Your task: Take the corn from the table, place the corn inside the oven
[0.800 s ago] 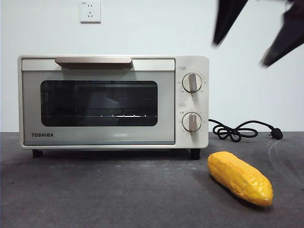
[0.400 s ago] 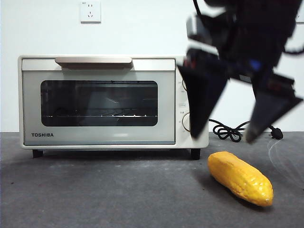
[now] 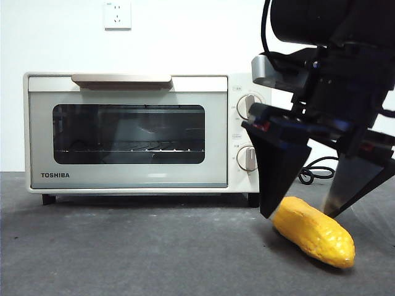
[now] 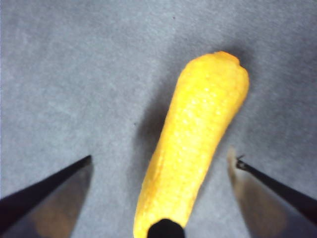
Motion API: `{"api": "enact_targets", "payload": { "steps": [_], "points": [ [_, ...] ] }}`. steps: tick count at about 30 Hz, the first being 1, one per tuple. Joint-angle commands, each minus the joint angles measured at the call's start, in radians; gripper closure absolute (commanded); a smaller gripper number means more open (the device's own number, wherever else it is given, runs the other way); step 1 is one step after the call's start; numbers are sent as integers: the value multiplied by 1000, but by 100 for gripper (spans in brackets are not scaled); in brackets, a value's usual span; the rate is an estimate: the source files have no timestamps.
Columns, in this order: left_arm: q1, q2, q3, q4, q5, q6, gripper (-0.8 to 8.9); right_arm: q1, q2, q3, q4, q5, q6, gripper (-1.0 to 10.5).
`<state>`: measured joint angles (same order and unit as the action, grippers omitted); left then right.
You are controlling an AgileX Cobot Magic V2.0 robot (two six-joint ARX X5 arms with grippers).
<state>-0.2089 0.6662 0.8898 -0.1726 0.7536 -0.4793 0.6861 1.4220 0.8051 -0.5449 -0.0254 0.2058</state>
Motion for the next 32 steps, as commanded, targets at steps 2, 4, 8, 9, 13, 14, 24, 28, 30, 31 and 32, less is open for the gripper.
{"api": "enact_targets", "payload": {
  "steps": [2, 4, 8, 9, 13, 14, 24, 28, 30, 31, 32],
  "points": [
    [-2, -2, 2, 1, 2, 16, 817, 1, 16, -26, 23, 0, 11, 516],
    [-2, -2, 2, -2, 3, 16, 817, 1, 30, -27, 22, 0, 11, 516],
    [-2, -3, 2, -30, 3, 17, 817, 1, 62, -27, 23, 1, 11, 619],
    [-2, -3, 2, -41, 5, 17, 817, 1, 68, -27, 23, 6, 13, 681],
    [-2, -3, 2, -68, 5, 28, 817, 1, 70, -24, 19, 45, 27, 967],
    [-2, -3, 2, -71, 5, 28, 817, 1, 65, -23, 17, 45, 27, 960],
    [-3, 21, 2, -74, -69, 39, 819, 46, -101, 61, -114, 45, 38, 958],
    [-11, 67, 2, -74, -117, 68, 819, 103, -209, 127, -170, 45, 56, 958],
    [-21, 98, 2, -74, -156, 96, 819, 135, -263, 162, -189, 45, 66, 958],
    [-28, 116, 2, -74, -182, 109, 819, 153, -289, 182, -196, 45, 71, 958],
    [-36, 133, 2, -73, -205, 121, 819, 168, -312, 200, -202, 45, 79, 958]
  ]
}}
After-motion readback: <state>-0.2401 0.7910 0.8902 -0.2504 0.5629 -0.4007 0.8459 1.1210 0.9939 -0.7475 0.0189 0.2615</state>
